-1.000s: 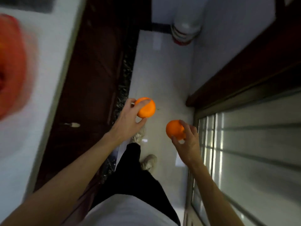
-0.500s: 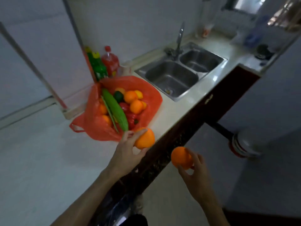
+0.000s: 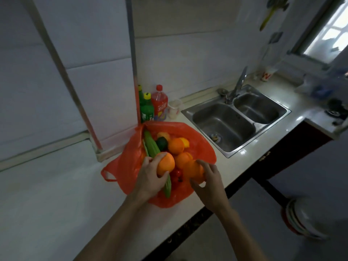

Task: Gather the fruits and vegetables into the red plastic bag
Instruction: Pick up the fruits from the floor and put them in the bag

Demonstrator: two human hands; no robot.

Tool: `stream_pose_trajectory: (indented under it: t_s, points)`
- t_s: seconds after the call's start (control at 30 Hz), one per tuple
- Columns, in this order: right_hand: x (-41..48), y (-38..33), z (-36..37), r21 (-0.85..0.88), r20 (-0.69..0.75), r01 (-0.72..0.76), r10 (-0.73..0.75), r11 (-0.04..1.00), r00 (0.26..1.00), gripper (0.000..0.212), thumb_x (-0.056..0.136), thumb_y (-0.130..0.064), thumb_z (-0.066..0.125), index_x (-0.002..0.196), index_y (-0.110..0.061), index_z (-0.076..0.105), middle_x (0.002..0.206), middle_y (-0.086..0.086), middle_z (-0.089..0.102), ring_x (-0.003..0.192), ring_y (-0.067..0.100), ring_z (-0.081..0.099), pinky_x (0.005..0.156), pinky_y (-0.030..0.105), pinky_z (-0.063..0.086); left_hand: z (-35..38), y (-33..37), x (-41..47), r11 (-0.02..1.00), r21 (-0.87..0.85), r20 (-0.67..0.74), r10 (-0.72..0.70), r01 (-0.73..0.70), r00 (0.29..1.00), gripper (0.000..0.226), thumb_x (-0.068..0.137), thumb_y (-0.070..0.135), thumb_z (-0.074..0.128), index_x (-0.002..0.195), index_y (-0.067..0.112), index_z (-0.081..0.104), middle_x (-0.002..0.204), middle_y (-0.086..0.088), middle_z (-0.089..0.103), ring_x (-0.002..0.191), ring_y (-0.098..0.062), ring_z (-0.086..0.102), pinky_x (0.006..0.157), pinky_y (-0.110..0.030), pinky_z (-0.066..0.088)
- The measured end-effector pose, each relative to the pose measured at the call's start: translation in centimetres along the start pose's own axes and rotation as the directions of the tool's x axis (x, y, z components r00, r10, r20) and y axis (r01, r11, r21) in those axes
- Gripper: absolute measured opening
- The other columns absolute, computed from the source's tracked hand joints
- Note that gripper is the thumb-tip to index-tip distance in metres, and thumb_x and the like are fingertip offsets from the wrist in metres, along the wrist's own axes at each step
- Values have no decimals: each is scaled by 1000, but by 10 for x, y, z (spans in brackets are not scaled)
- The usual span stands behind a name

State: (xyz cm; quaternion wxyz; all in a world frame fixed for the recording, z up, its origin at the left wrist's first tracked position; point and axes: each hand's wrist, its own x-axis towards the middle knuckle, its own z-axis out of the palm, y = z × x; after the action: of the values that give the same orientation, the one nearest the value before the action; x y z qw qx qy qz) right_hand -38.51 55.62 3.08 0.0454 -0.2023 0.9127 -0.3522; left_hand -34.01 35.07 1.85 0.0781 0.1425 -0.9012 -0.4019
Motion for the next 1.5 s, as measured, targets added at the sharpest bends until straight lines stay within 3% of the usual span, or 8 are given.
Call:
stream_pose_trajectory:
  t_s: [0.2,0.4,0.7,0.83,0.97,1.17,1.27,1.5]
  points:
    - [79,9,3,-80,67,-37,42,996,997,68,83,-27,69,140,-32,32,143,8,32,126,28,38,93,40,49,17,4,45,997,18,29,-77,76,997,65,84,32,66,141,38,36,123,-7,41,113,-29,51,101,-37,44]
    - [145,34,12,-144,180,-14,40,989,983,67,86,-30,64,141,-33,27,147,8,27,134,30,29,103,46,41,51,4,80,986,59,25,-155,154,988,63,87,33,62,141,39,32,128,-8,39,115,-28,48,100,-41,45]
    - [191,65,13,-322,300,103,-2,941,954,67,83,-25,60,142,-23,29,138,14,35,124,34,33,89,39,45,84,6,107,926,268,-52,-262,266,964,61,87,30,59,140,41,34,133,-10,36,125,-29,39,105,-36,34]
    - [199,65,11,-320,320,192,-85,928,944,64,82,-26,61,139,-24,32,133,13,40,119,33,39,84,38,47,83,14,104,914,260,-89,-299,312,950,62,86,29,58,141,42,31,139,-10,33,131,-29,35,108,-39,35]
    - [206,54,8,-221,327,356,-275,908,904,57,81,-28,61,134,-19,43,123,15,50,106,35,48,81,44,48,65,24,87,922,190,-227,-293,337,929,54,88,31,56,138,35,37,134,0,38,125,-18,40,103,-32,40]
    - [186,-9,24,81,416,584,-560,807,716,38,89,-29,54,125,-18,48,106,8,62,93,30,58,68,37,48,16,29,20,862,136,-494,-369,489,787,48,87,38,46,134,30,41,121,2,54,109,-17,54,90,-35,49]
    - [156,-42,48,195,496,691,-678,696,543,36,88,-33,51,121,-19,49,96,7,63,86,30,60,68,39,50,-1,27,-36,784,107,-609,-435,612,663,47,87,39,45,133,31,41,105,3,57,97,-17,57,79,-38,52]
    - [37,-99,95,349,594,843,-792,410,139,34,90,-28,52,123,-19,51,100,6,64,94,25,61,74,36,50,-1,19,-218,516,-52,-741,-594,855,313,40,91,30,52,129,18,49,105,-7,62,90,-25,61,71,-37,53]
